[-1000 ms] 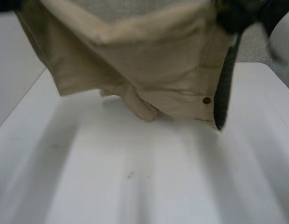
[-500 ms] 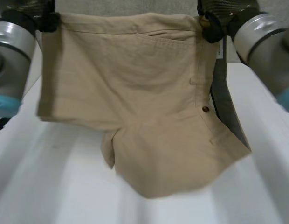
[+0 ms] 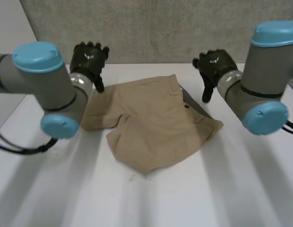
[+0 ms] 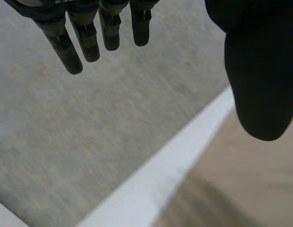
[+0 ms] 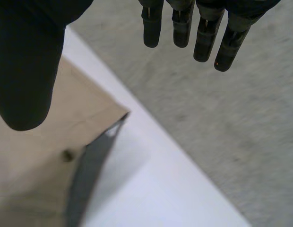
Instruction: Fold the shorts.
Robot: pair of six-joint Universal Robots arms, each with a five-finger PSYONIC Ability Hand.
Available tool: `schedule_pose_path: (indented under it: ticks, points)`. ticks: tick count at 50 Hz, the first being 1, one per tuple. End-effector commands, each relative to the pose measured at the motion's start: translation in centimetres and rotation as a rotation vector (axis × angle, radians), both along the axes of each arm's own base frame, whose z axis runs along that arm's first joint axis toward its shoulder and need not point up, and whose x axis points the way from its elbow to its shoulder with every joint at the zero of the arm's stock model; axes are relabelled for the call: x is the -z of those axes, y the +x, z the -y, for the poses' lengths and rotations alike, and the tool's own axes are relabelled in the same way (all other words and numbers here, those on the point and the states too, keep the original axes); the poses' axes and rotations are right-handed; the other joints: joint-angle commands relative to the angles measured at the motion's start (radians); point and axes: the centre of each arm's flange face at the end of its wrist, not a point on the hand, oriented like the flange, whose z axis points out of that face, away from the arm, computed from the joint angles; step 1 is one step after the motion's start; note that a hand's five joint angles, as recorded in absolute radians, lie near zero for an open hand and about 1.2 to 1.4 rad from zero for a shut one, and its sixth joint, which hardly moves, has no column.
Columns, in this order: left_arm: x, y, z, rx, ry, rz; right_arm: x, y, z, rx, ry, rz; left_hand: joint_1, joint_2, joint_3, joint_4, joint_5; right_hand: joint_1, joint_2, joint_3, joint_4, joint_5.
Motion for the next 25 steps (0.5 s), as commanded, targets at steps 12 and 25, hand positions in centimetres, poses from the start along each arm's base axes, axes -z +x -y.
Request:
schedule_pose_path:
  ticks: [12,25]
  points:
    - [5.4,1.2,-18.2,0.142,0.545,-0.196,8.9,-6.0,-2.8,-0.256,0.205,-0.237,0.547,0.536,0.529,0.537,0.521,0.393,0.376,0.383,0.361,0.352]
    - [7.8,-1.7,-18.8,0.192,0.586,-0.167,12.0,-5.3,-0.3,-0.281,0.116,-0.239,0.424,0.414,0.406,0.414,0.398,0.55,0.533,0.54,0.517,0.509]
